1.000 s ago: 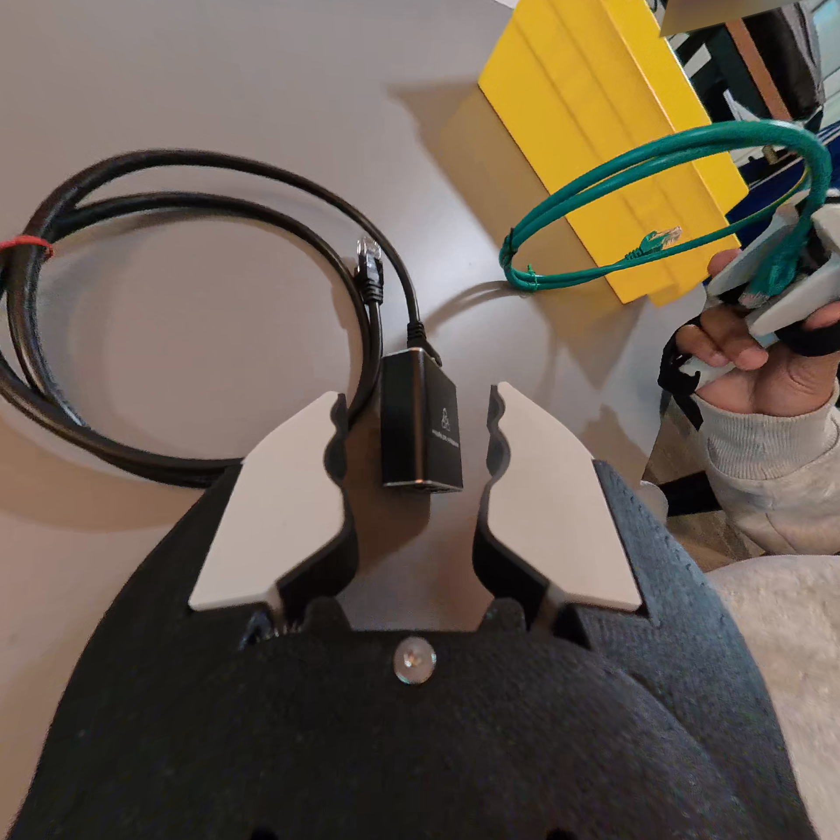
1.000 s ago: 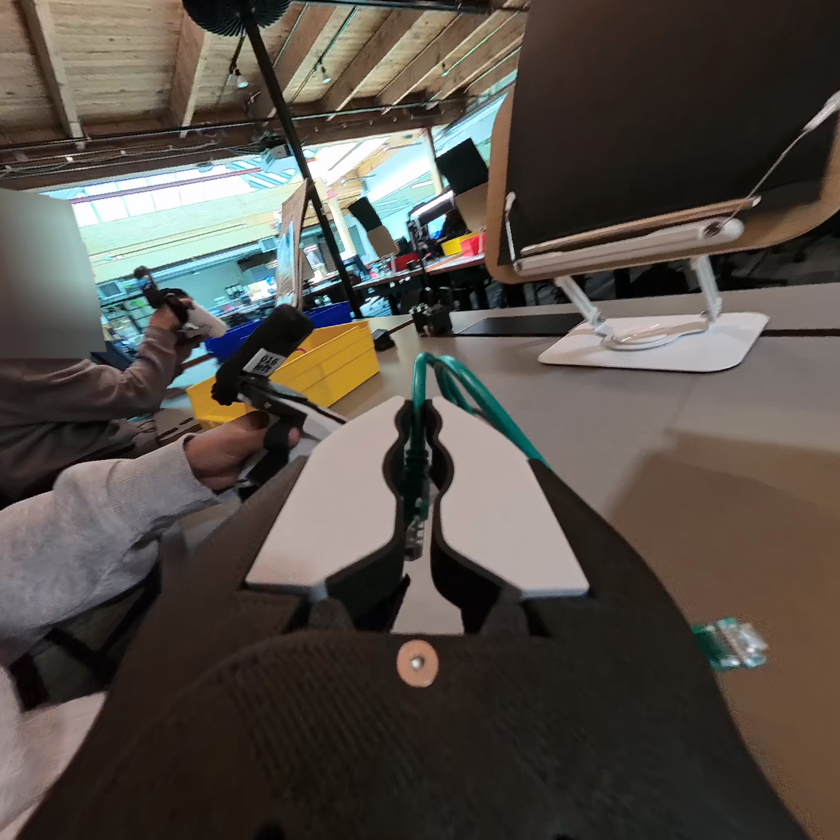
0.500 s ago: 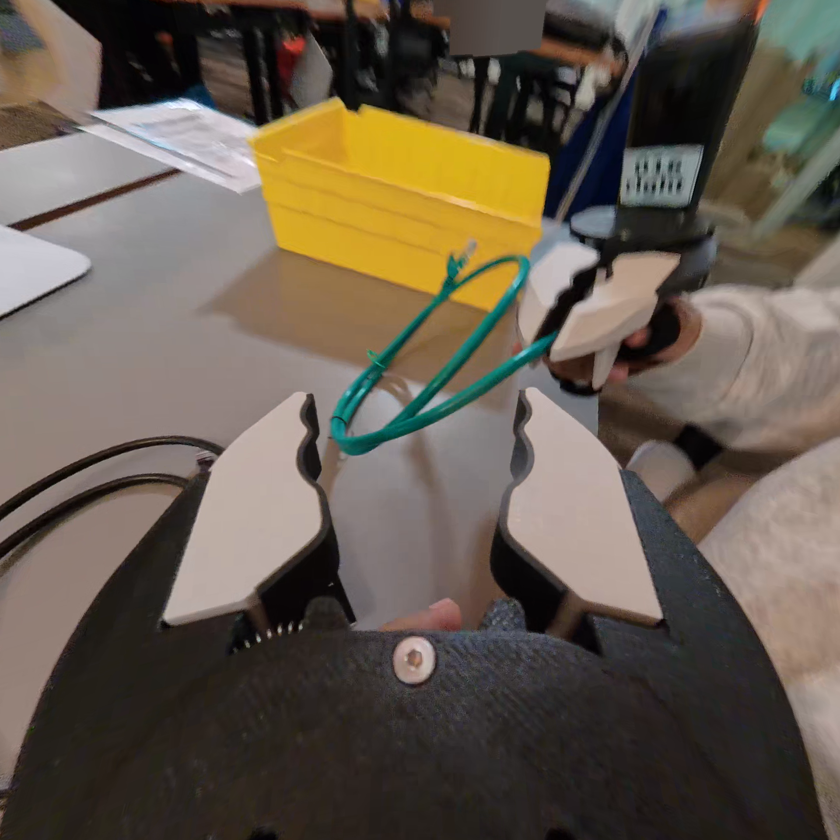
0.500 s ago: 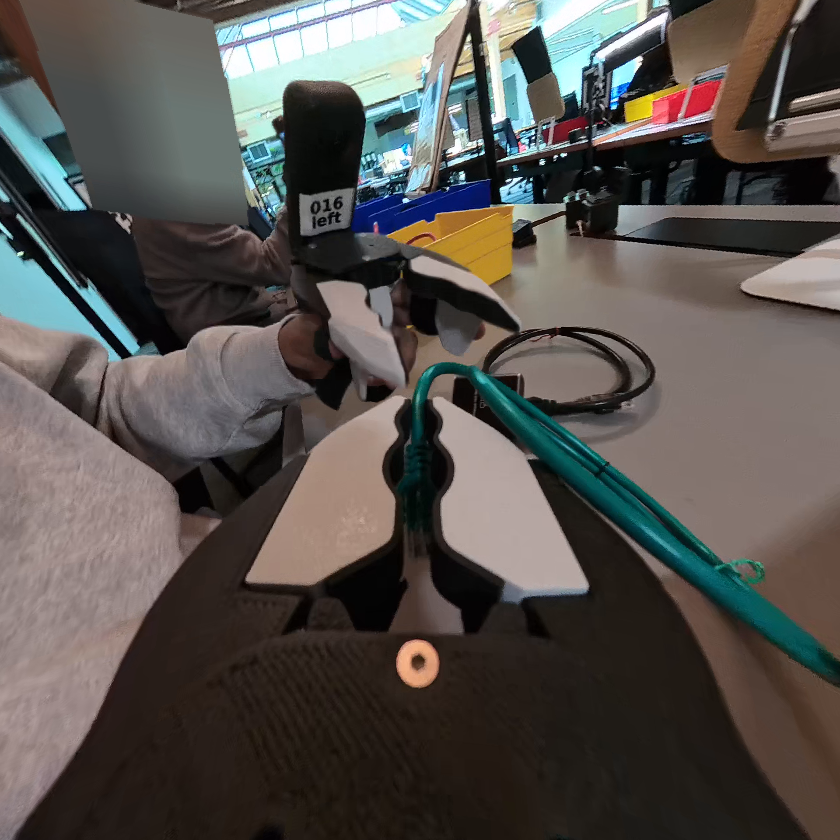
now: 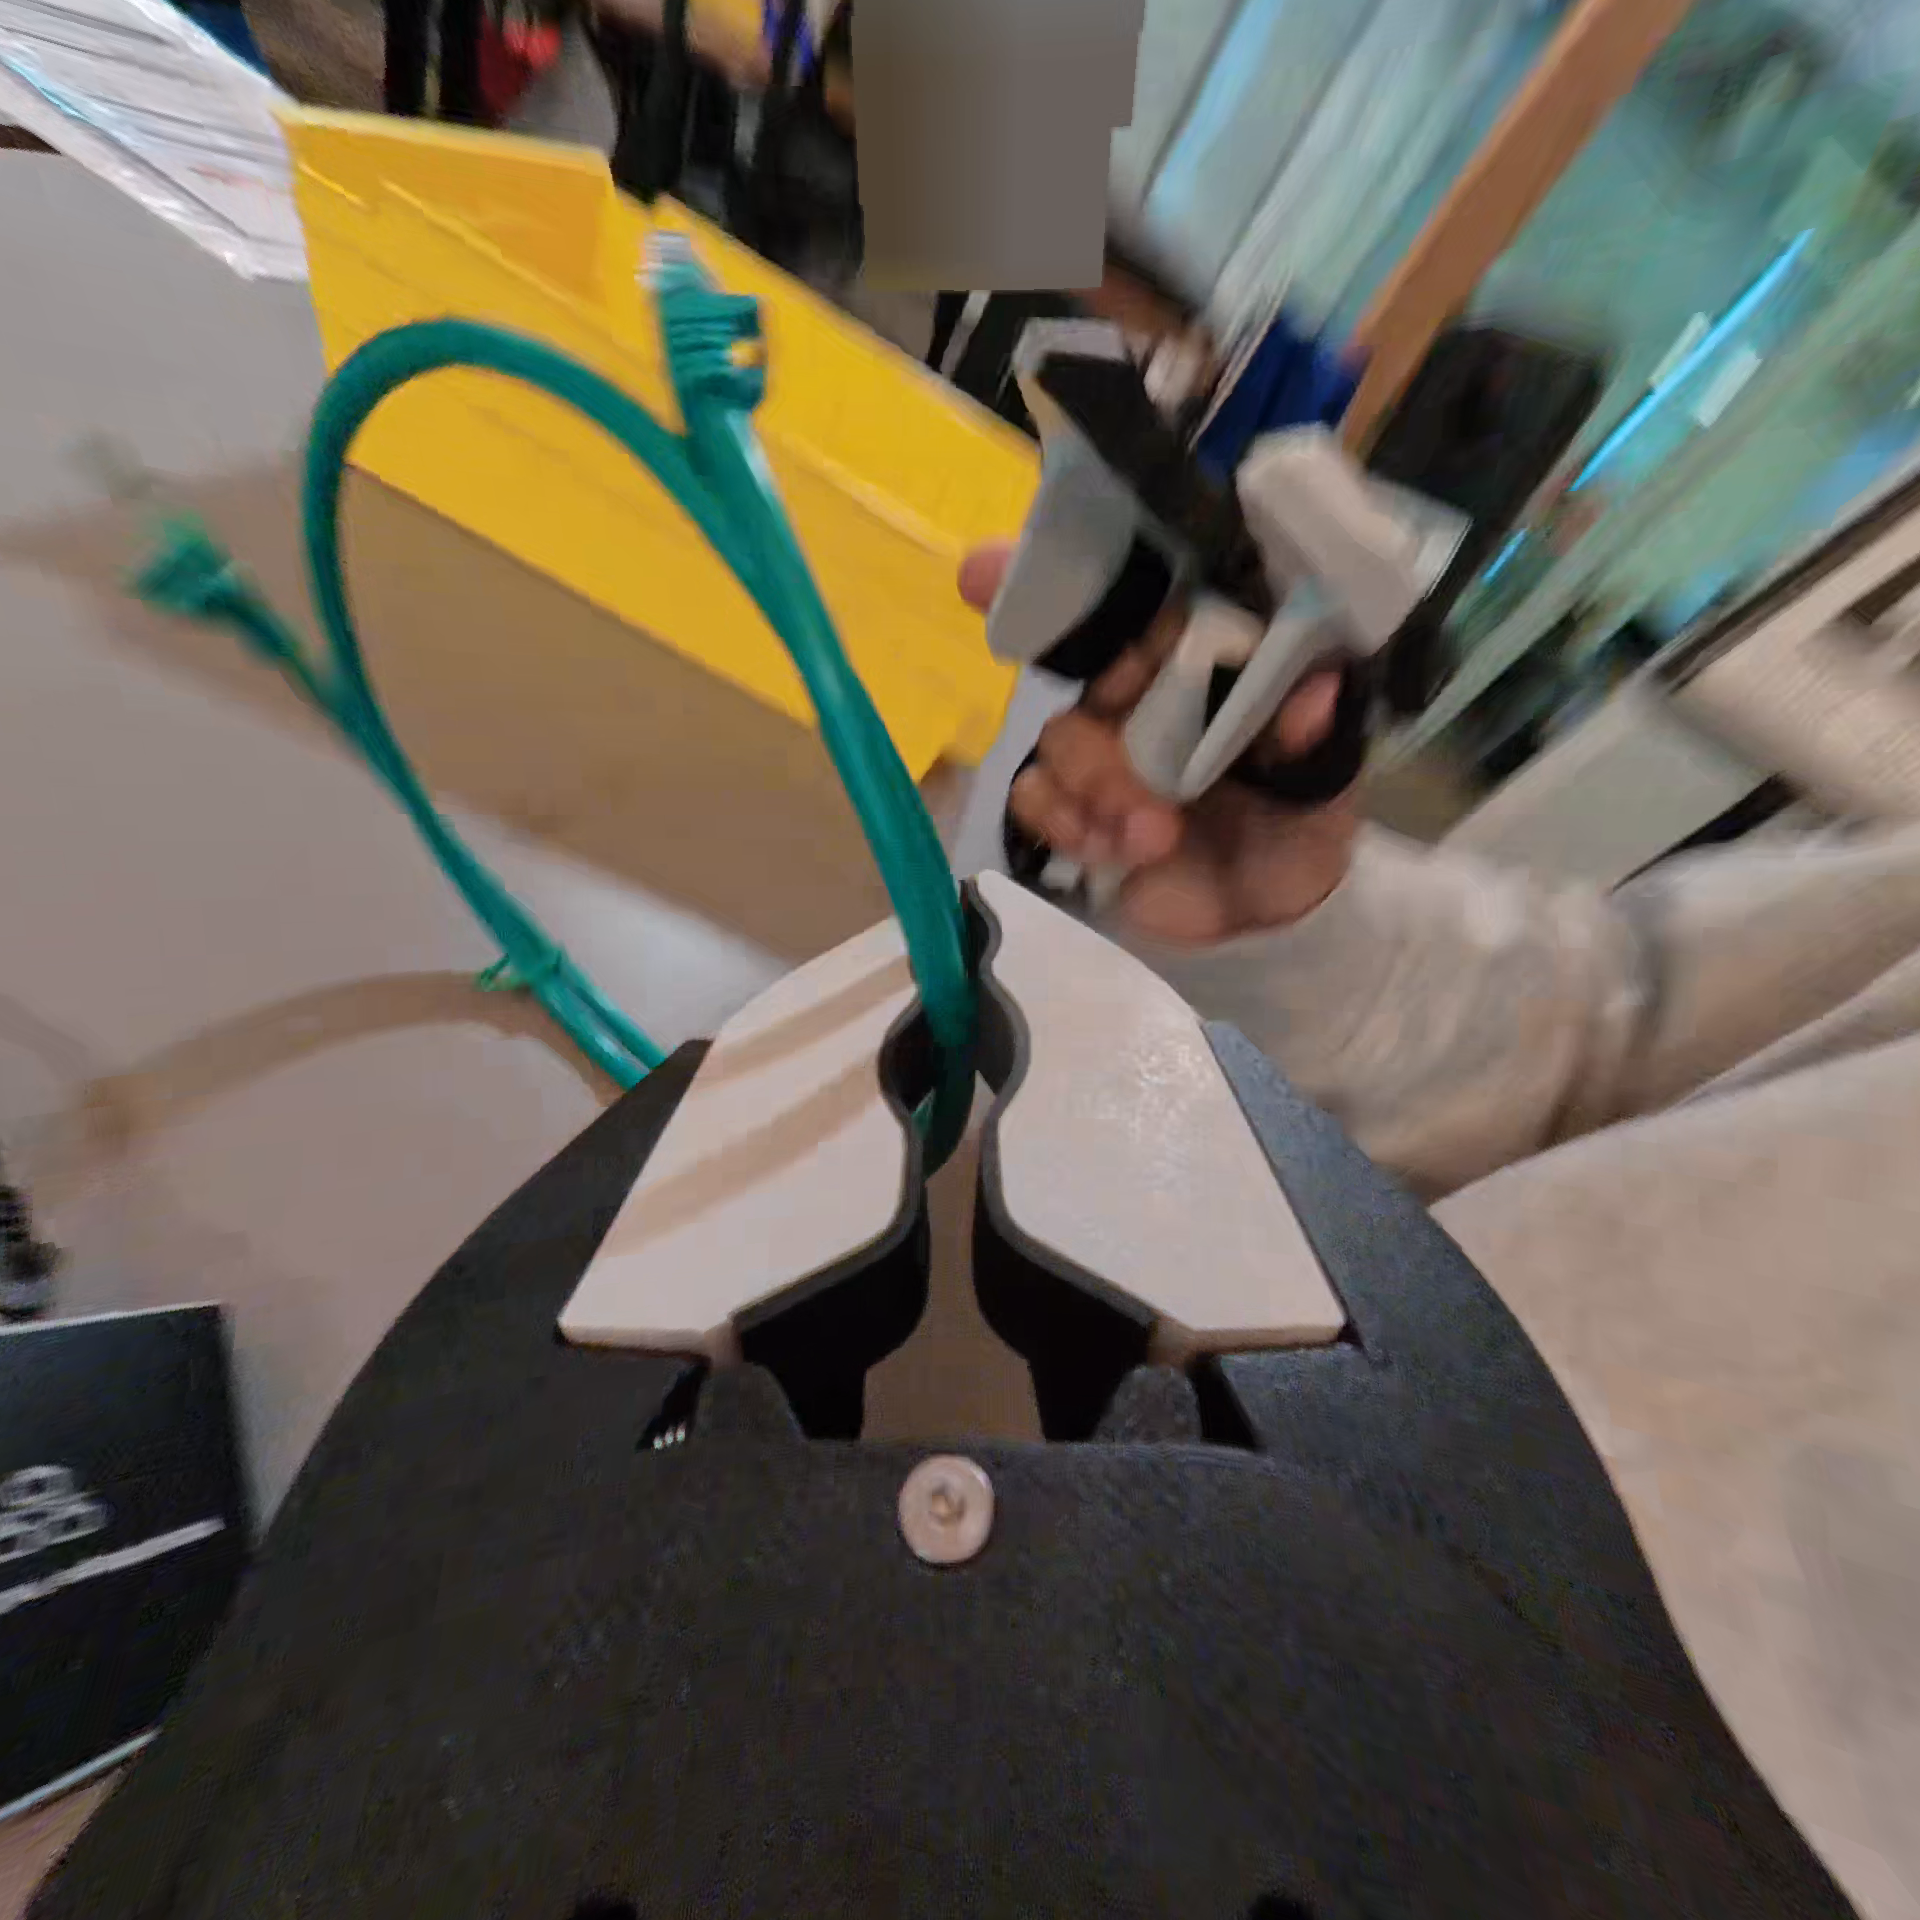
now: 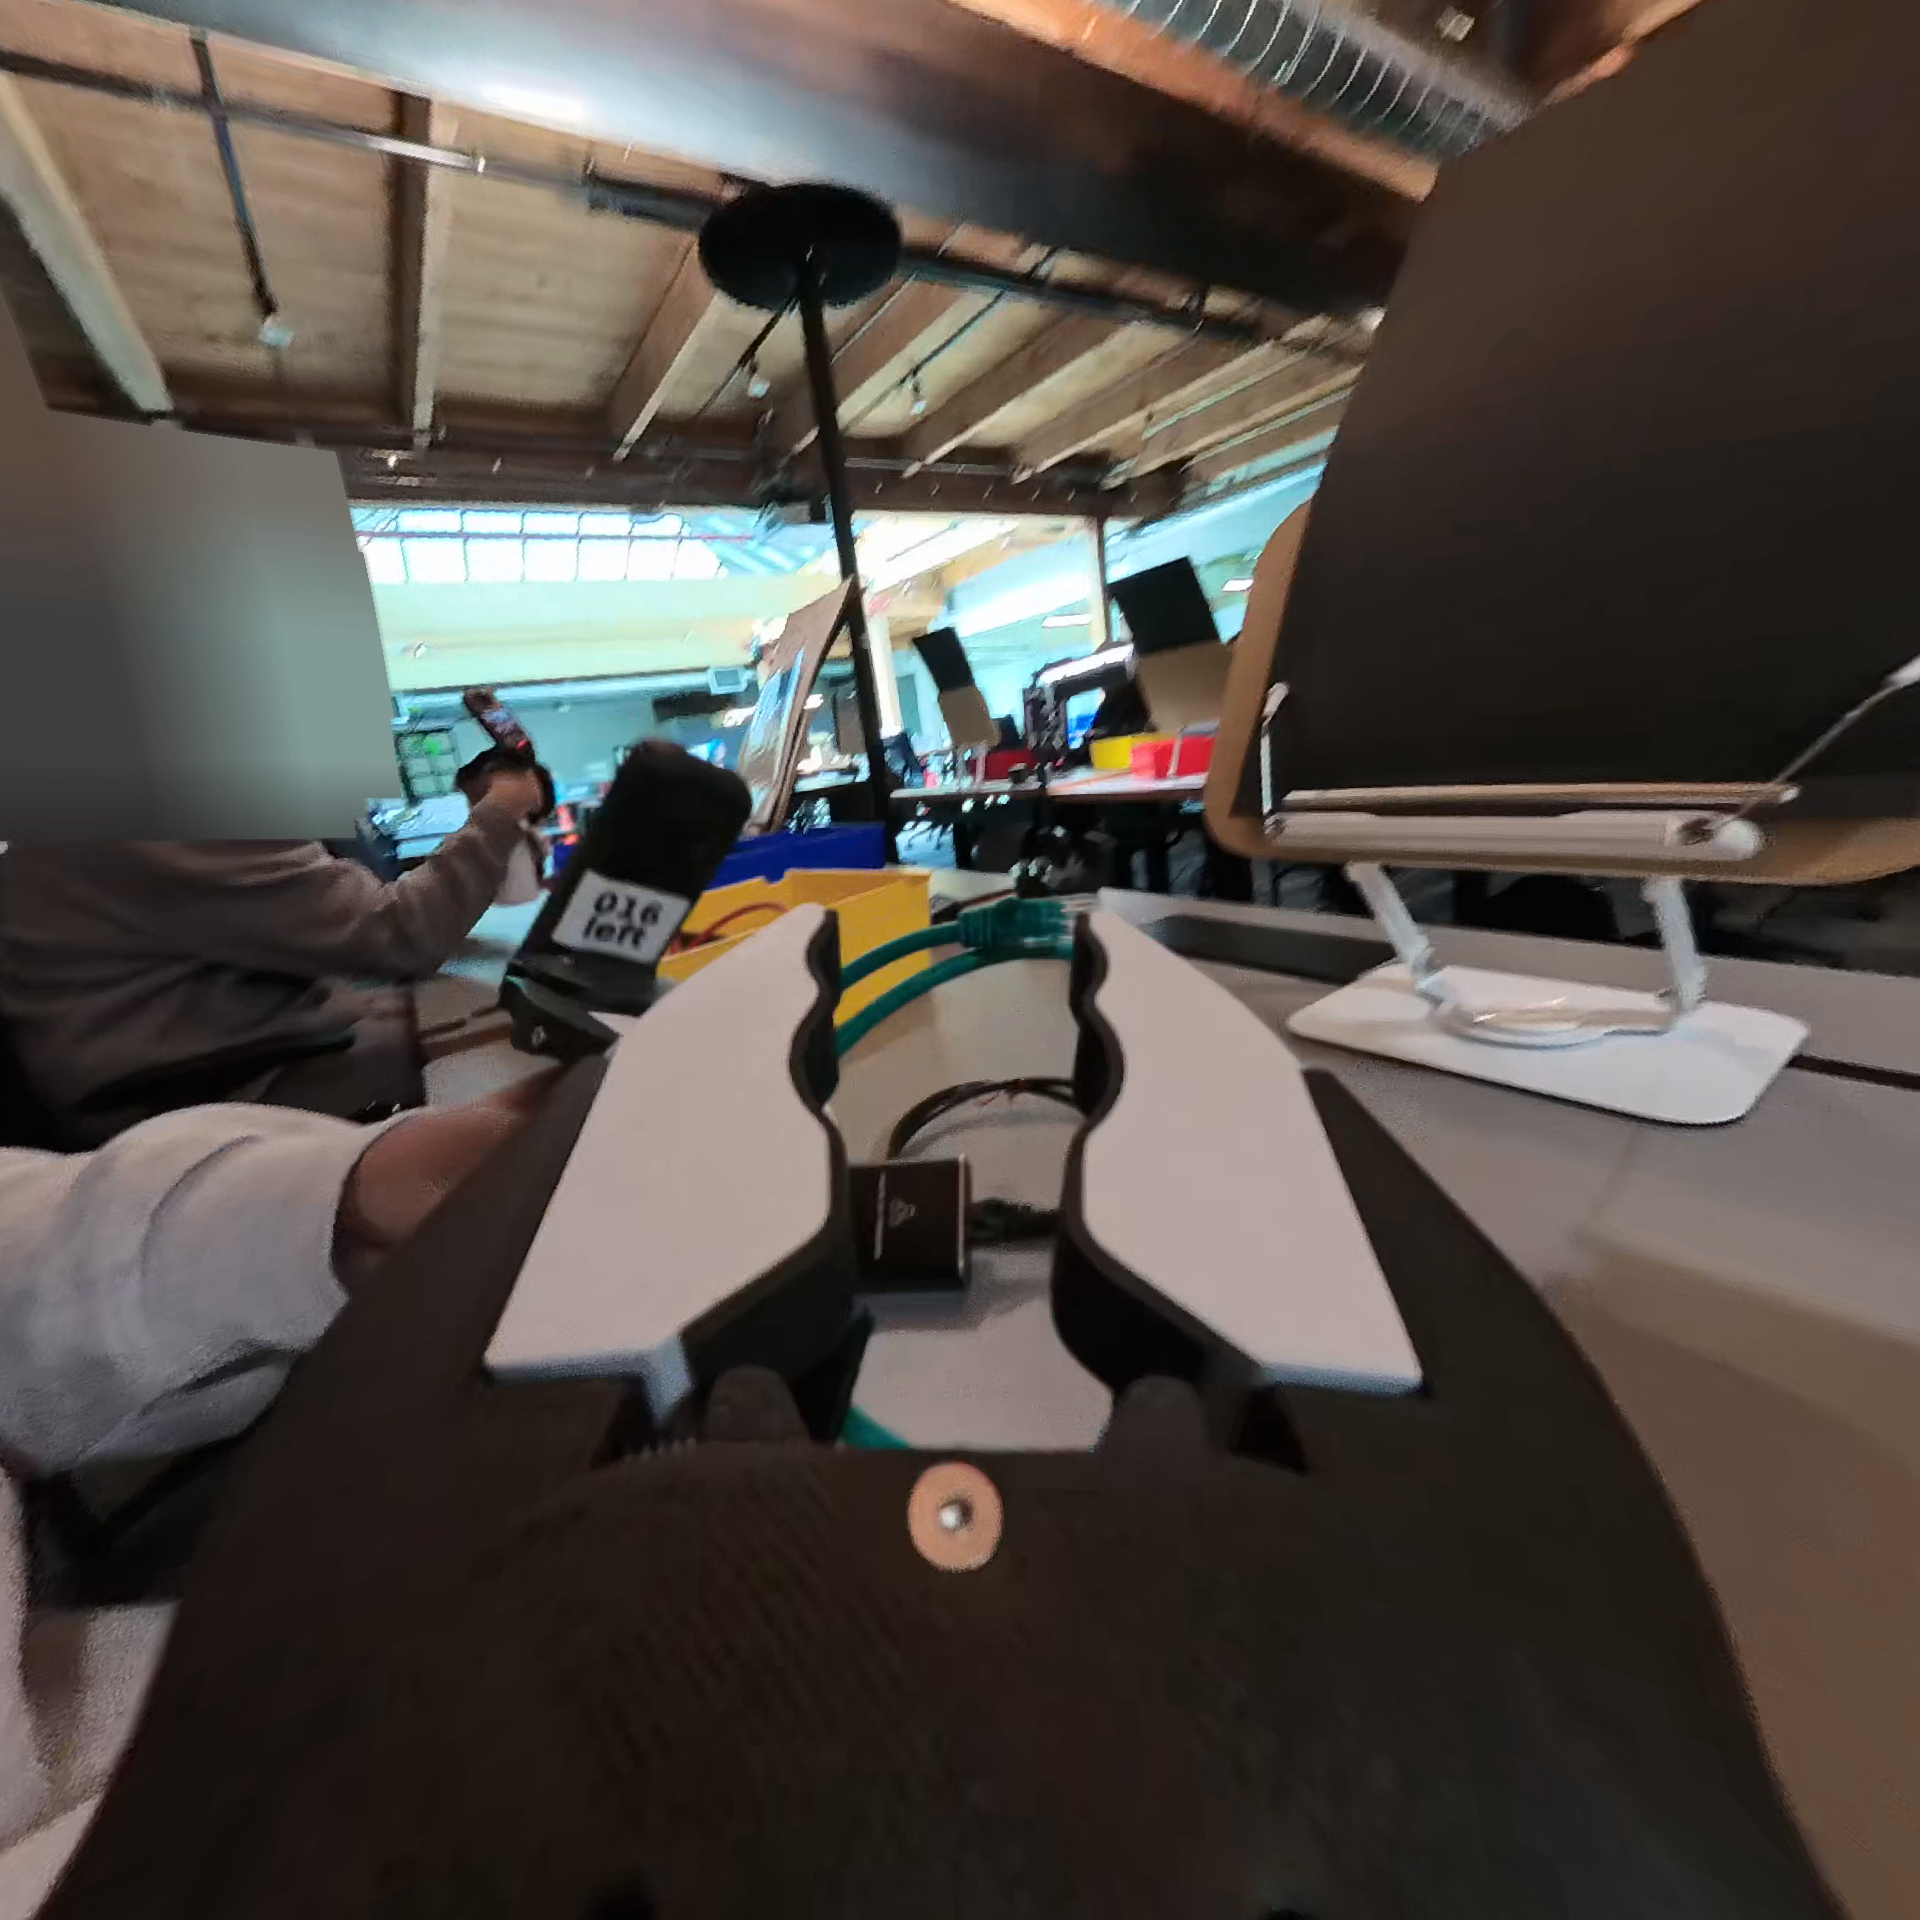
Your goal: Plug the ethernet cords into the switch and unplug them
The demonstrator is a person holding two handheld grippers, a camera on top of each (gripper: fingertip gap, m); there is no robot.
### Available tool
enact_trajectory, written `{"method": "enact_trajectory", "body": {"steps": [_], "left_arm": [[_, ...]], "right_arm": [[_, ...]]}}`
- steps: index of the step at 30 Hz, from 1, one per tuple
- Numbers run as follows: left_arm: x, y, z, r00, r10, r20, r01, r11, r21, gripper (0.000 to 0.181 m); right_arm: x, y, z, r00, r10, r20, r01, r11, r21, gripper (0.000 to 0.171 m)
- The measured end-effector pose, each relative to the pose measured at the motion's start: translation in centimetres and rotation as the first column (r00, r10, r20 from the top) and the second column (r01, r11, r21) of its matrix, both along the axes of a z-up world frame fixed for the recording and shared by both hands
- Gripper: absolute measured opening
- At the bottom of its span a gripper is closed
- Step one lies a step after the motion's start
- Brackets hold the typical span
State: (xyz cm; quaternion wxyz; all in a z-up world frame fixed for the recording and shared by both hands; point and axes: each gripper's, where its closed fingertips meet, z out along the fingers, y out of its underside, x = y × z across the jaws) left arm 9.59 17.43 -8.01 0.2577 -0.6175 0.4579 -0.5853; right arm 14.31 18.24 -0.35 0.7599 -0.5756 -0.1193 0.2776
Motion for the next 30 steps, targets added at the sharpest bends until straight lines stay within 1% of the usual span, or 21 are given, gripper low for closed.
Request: {"method": "enact_trajectory", "body": {"steps": [1, 2, 3, 6, 9, 12, 15, 16, 17, 18, 21, 23, 25, 26, 28, 30], "left_arm": [[-0.3, 0.5, 0.9, 0.997, 0.016, 0.072, -0.008, 0.993, -0.114, 0.001], [-0.5, 1.0, 1.2, 0.993, 0.034, 0.113, -0.013, 0.984, -0.177, 0.001], [-0.7, 1.5, 1.1, 0.99, 0.052, 0.133, -0.026, 0.981, -0.194, 0.001], [-0.7, 1.6, 1.2, 0.981, 0.079, 0.179, -0.049, 0.985, -0.167, 0.0], [-0.2, 0.6, 0.8, 0.983, 0.074, 0.168, -0.067, 0.997, -0.046, 0.0], [0.4, -0.9, 0.2, 0.988, 0.063, 0.142, -0.079, 0.991, 0.111, 0.0], [1.2, -2.8, -0.8, 0.996, 0.023, 0.091, -0.048, 0.957, 0.285, 0.0], [1.4, -3.4, -1.2, 0.997, 0.005, 0.071, -0.029, 0.941, 0.337, 0.0], [1.6, -4.0, -1.5, 0.999, -0.006, 0.053, -0.015, 0.925, 0.379, 0.0], [1.8, -4.3, -1.8, 0.999, -0.009, 0.042, -0.009, 0.912, 0.41, 0.001], [2.1, -4.8, -2.4, 1.0, -0.023, 0.007, 0.017, 0.904, 0.427, 0.003], [2.0, -4.8, -2.3, 0.999, -0.038, 0.017, 0.028, 0.915, 0.403, 0.017], [1.7, -4.1, -1.6, 0.998, -0.019, 0.055, -0.002, 0.932, 0.361, 0.032], [1.5, -3.5, -1.0, 0.997, 0.001, 0.081, -0.029, 0.94, 0.341, 0.036], [0.7, -2.0, 0.4, 0.988, 0.049, 0.149, -0.093, 0.947, 0.308, 0.041], [-0.3, -0.7, 1.8, 0.975, 0.083, 0.208, -0.137, 0.956, 0.259, 0.043]], "right_arm": [[0.2, -0.1, 0.2, 1.0, -0.009, -0.008, 0.009, 1.0, 0.009, 0.042], [0.1, -0.1, 0.2, 1.0, 0.004, -0.012, -0.004, 1.0, 0.005, 0.039], [-0.3, -0.1, 0.0, 0.999, 0.031, -0.015, -0.031, 0.999, -0.016, 0.036], [-2.2, 0.5, -1.6, 0.994, 0.104, -0.025, -0.107, 0.985, -0.133, 0.034], [-4.0, 0.7, -3.0, 0.981, 0.17, -0.09, -0.187, 0.954, -0.235, 0.032], [-4.9, 0.6, -3.0, 0.959, 0.203, -0.196, -0.251, 0.931, -0.264, 0.033], [-4.2, 0.7, -2.8, 0.935, 0.178, -0.306, -0.265, 0.925, -0.272, 0.038], [-3.8, 0.7, -2.7, 0.925, 0.172, -0.339, -0.271, 0.923, -0.272, 0.038], [-3.5, 0.7, -2.7, 0.916, 0.17, -0.364, -0.282, 0.918, -0.28, 0.034], [-3.3, 0.7, -2.8, 0.909, 0.172, -0.381, -0.294, 0.911, -0.291, 0.026], [-2.6, 0.7, -2.6, 0.905, 0.147, -0.399, -0.274, 0.919, -0.283, 0.022], [-1.8, 0.7, -2.3, 0.922, 0.11, -0.372, -0.222, 0.936, -0.275, 0.02], [-1.1, 0.8, -2.3, 0.953, 0.076, -0.295, -0.16, 0.948, -0.274, 0.018], [-0.9, 0.9, -2.4, 0.972, 0.062, -0.229, -0.126, 0.953, -0.277, 0.018], [-1.3, 0.9, -2.7, 0.997, 0.06, -0.047, -0.071, 0.957, -0.283, 0.015], [-2.4, 0.9, -3.9, 0.978, 0.095, 0.184, -0.033, 0.949, -0.314, 0.014]]}}
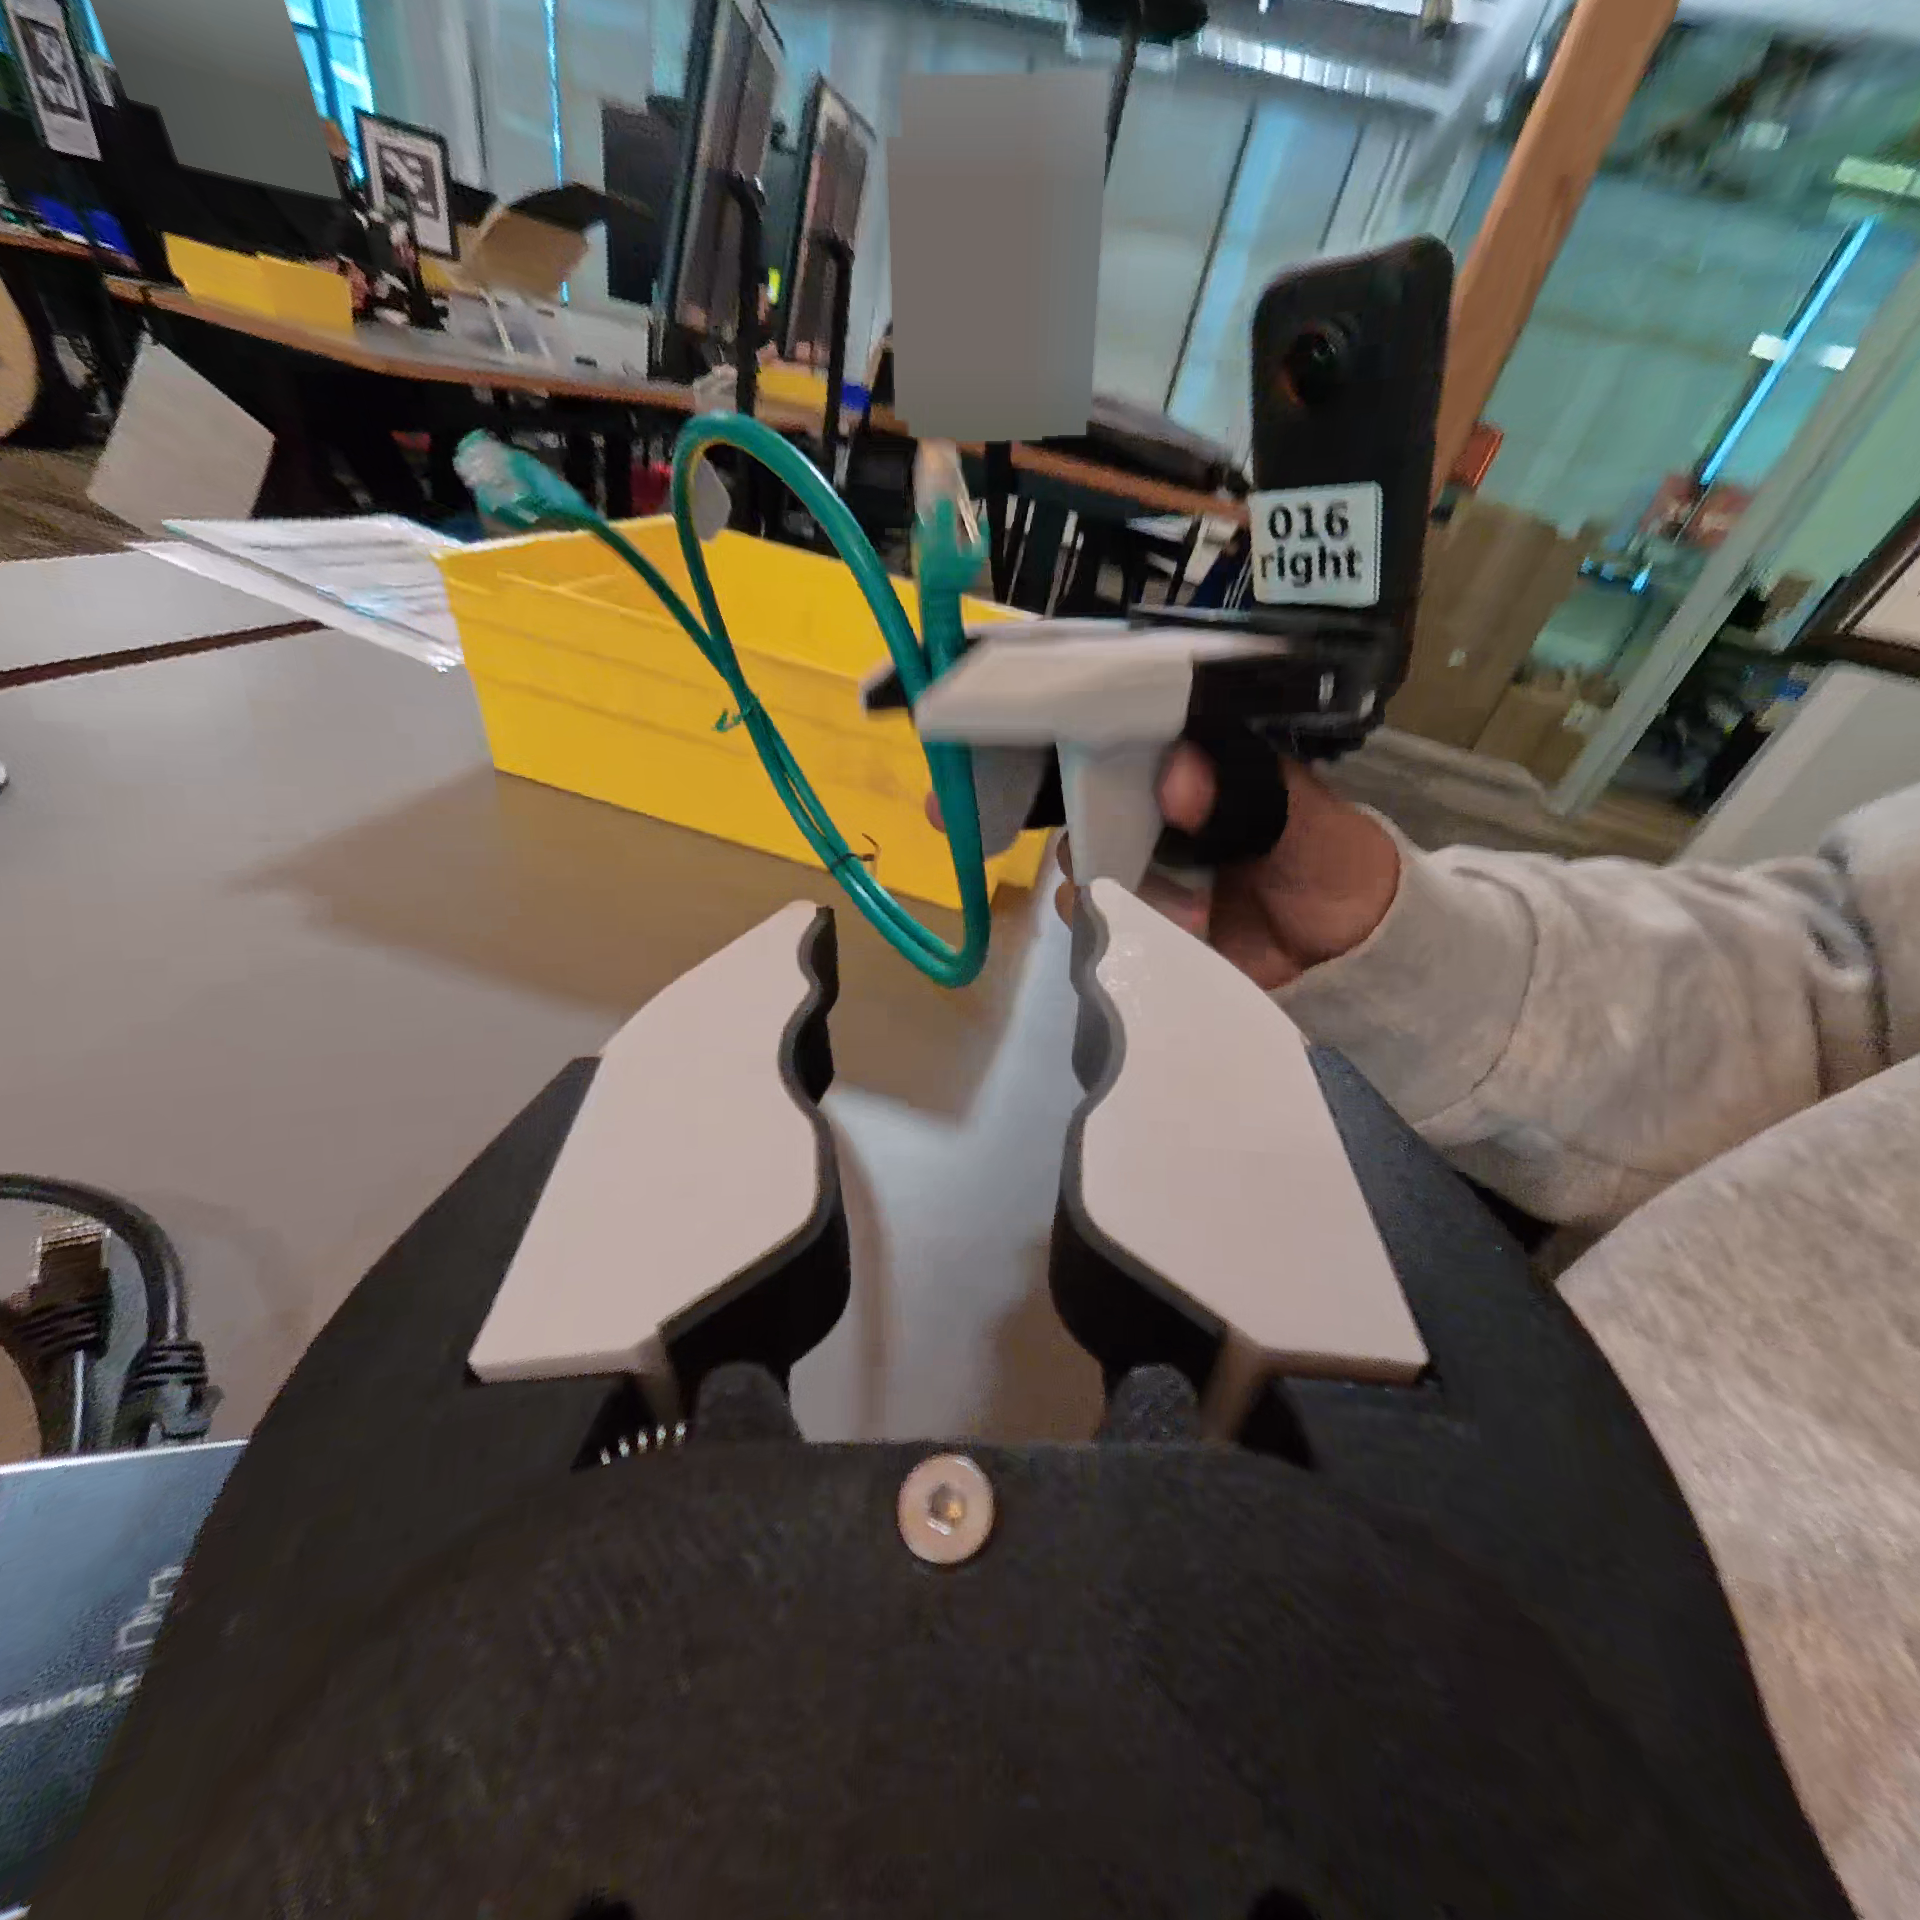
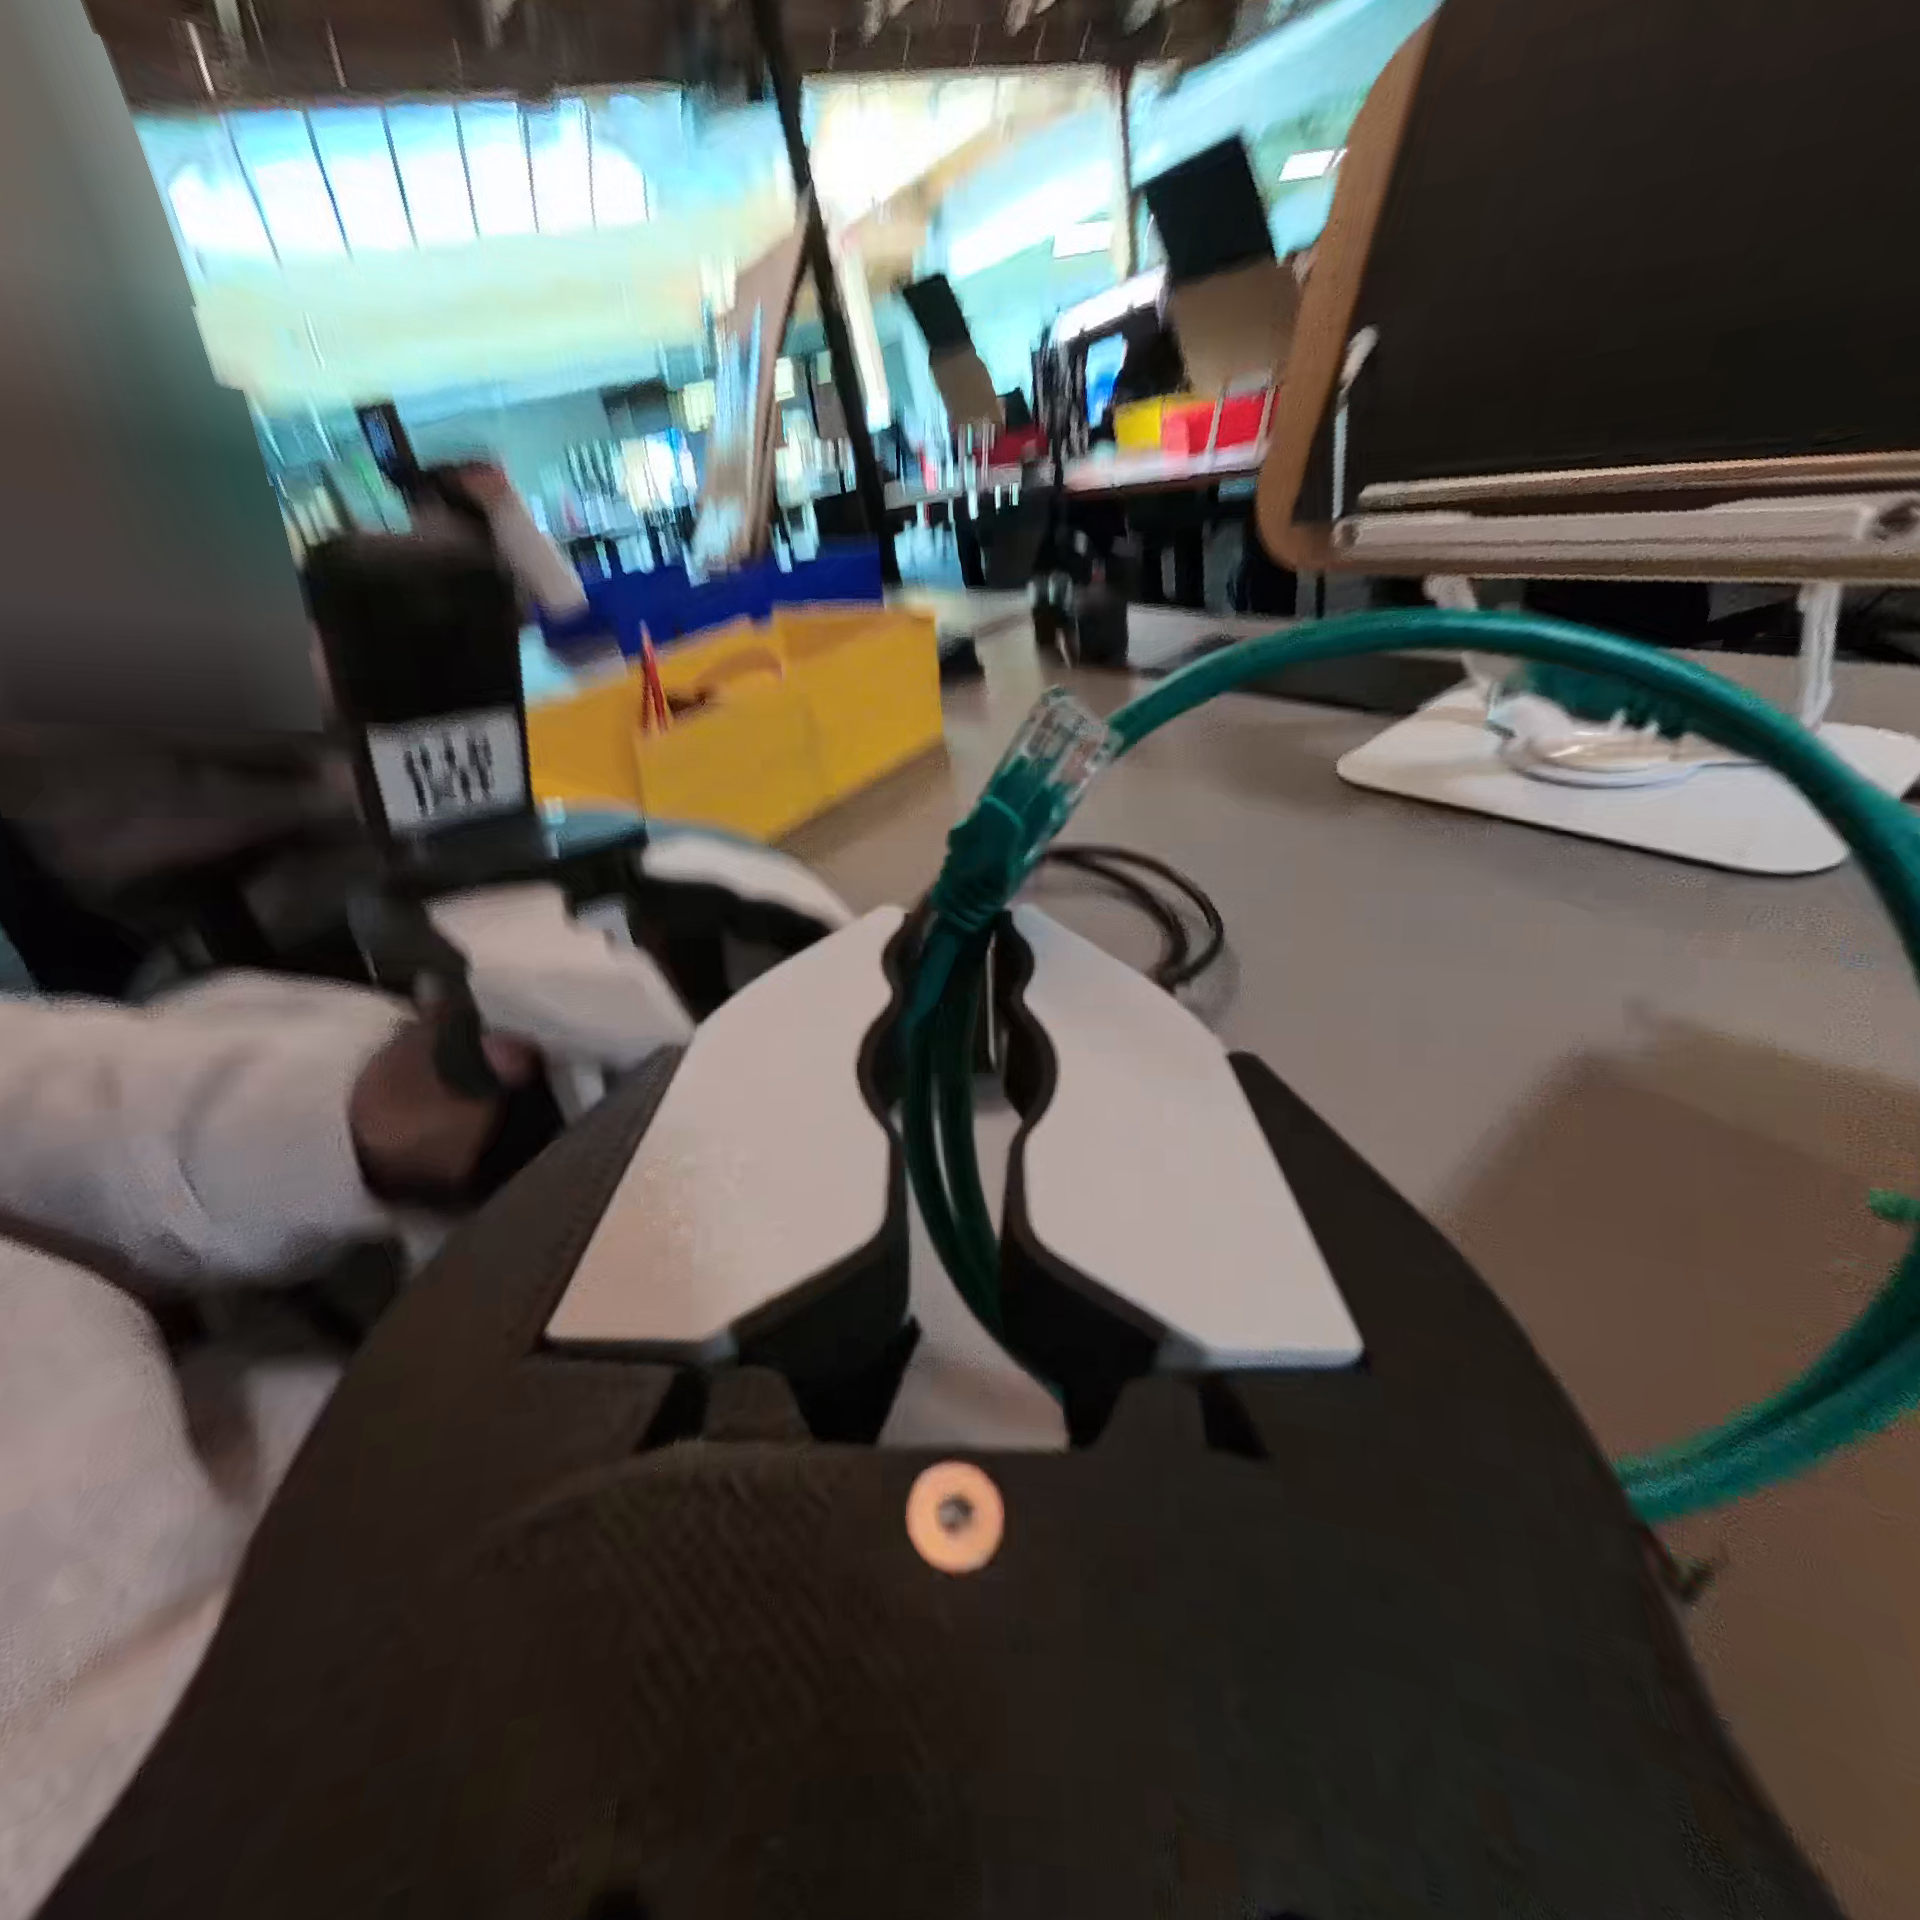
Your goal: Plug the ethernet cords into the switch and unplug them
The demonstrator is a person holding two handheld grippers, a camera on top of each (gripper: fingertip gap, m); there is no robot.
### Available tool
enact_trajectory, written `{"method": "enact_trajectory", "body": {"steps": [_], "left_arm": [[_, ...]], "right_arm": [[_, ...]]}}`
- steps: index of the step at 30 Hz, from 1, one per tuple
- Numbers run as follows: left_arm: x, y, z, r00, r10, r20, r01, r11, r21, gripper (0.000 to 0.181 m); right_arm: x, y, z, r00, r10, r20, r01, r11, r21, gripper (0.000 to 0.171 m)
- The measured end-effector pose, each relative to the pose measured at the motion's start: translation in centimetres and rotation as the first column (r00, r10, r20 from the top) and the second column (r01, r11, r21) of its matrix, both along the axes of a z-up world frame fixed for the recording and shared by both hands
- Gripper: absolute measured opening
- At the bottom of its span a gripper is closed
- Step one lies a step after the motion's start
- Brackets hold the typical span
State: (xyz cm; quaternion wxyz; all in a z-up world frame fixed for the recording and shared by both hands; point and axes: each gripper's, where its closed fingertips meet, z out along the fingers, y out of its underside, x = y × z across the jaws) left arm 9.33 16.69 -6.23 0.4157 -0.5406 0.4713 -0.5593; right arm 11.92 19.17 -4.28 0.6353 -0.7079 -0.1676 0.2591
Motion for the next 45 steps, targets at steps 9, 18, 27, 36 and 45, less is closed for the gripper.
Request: {"method": "enact_trajectory", "body": {"steps": [9, 18, 27, 36, 45], "left_arm": [[-0.3, 0.7, -2.1, 0.989, -0.119, -0.088, 0.086, 0.948, -0.307, 0.039], [0.4, 0.4, -5.5, 0.955, -0.135, -0.263, 0.031, 0.93, -0.366, 0.05], [-0.1, 1.6, -3.9, 0.98, -0.188, -0.063, 0.113, 0.791, -0.601, 0.021], [-0.5, 1.2, -1.9, 0.957, -0.256, 0.134, 0.279, 0.697, -0.661, 0.018], [-0.6, 1.0, -1.3, 0.945, -0.264, 0.194, 0.326, 0.683, -0.654, 0.012]], "right_arm": [[-2.9, -0.1, -7.1, 0.791, 0.066, 0.608, 0.01, 0.993, -0.122, 0.012], [-4.0, 0.1, -9.1, 0.651, 0.028, 0.758, 0.042, 0.996, -0.073, 0.014], [-4.1, 0.2, -6.8, 0.798, 0.001, 0.602, 0.012, 1.0, -0.018, 0.02], [-4.7, -0.3, -4.2, 0.949, 0.077, 0.305, -0.082, 0.997, 0.002, 0.019], [-4.8, -0.6, -3.3, 0.984, 0.172, 0.052, -0.169, 0.984, -0.049, 0.018]]}}
